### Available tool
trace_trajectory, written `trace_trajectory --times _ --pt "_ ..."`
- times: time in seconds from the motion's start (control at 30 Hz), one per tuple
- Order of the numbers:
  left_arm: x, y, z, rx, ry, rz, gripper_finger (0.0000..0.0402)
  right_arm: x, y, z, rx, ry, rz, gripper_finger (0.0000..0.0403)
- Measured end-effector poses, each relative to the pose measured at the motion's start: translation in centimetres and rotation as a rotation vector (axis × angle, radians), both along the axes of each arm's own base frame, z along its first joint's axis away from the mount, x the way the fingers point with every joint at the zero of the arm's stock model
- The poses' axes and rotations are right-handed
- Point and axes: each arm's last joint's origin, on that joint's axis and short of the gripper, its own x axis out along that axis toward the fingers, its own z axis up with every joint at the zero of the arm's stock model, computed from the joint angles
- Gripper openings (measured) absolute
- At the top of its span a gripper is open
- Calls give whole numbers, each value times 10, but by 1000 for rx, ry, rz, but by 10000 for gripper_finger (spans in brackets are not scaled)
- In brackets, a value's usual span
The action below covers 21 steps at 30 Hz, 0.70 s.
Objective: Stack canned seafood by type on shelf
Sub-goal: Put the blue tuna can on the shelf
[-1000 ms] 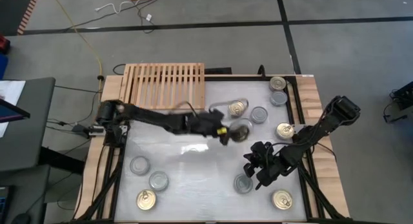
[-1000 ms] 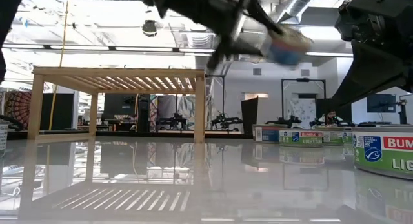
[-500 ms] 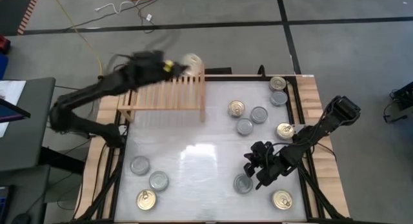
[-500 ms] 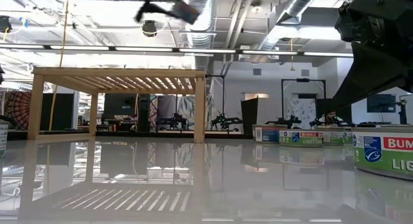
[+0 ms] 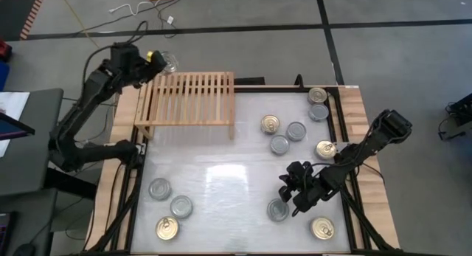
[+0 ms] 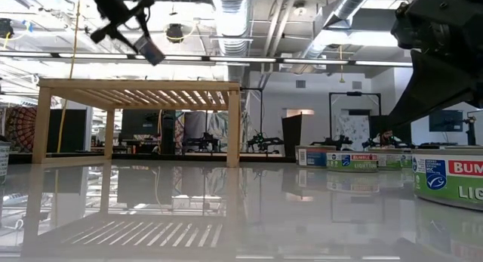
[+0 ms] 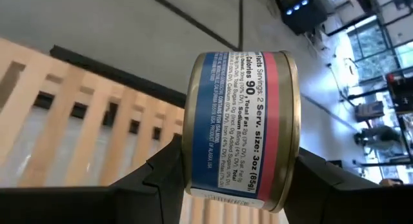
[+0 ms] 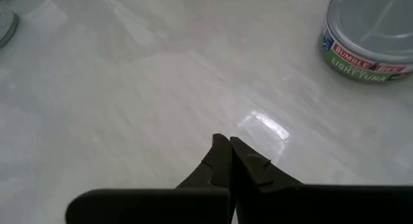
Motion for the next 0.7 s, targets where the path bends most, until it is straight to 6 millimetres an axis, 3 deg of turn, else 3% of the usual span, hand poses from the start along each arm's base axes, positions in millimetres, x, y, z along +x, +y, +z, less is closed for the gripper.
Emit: trace_trajectory --times 0.27,0.47,0.7 --pt "-15 19 -41 -69 -3 13 186 0 0 0 -5 4 4 22" --pt "-15 22 -44 -50 -46 31 186 0 -1 -1 -11 11 5 22" --pt "-7 21 -82 -105 -133 139 186 0 0 -1 -8 8 5 22"
